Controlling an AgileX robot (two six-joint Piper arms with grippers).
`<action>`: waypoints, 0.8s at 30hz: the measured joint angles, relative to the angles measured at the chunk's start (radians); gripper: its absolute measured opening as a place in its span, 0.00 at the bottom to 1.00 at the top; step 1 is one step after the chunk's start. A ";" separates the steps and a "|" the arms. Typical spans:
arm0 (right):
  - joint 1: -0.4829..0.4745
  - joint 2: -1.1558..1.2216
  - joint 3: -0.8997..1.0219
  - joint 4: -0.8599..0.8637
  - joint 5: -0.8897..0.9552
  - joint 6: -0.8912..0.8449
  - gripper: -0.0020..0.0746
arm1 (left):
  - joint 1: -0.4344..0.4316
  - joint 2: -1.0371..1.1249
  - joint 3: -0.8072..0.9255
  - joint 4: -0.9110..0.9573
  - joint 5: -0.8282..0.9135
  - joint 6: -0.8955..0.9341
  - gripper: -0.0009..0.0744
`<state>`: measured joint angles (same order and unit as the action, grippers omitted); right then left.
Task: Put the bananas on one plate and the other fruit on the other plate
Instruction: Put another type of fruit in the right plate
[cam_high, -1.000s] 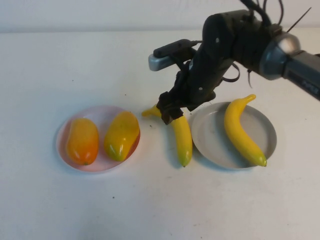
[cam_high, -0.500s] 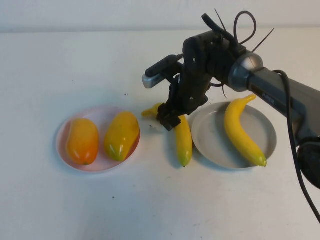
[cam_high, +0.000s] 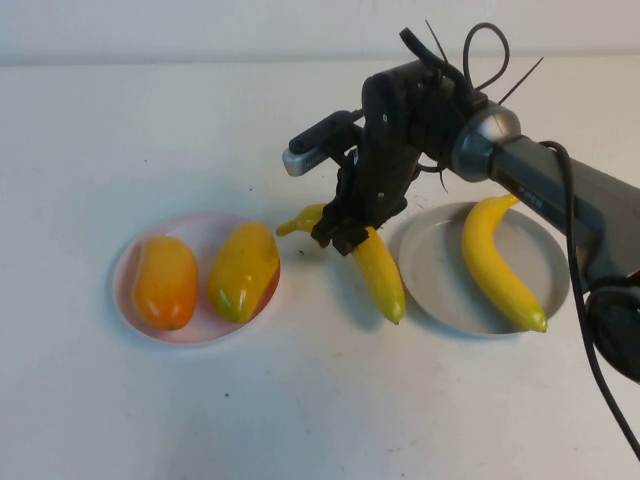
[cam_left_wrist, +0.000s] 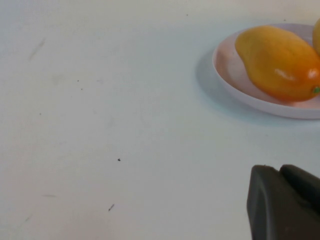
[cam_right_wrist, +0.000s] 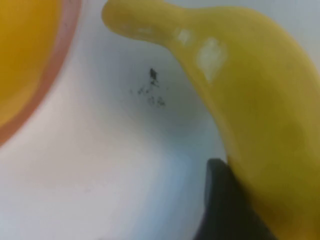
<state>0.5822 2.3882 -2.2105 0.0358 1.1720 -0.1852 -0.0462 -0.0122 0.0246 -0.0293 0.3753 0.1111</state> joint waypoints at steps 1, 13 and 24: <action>0.000 0.000 -0.022 0.000 0.018 0.002 0.44 | 0.000 0.000 0.000 0.000 0.000 0.000 0.01; 0.000 -0.165 -0.124 -0.071 0.073 0.226 0.44 | 0.000 0.000 0.000 0.000 0.000 0.000 0.01; -0.058 -0.469 0.153 -0.099 0.076 0.355 0.44 | 0.000 0.000 0.000 0.000 0.000 0.000 0.01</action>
<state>0.5245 1.9191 -2.0575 -0.0632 1.2483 0.1703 -0.0462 -0.0122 0.0246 -0.0293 0.3753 0.1111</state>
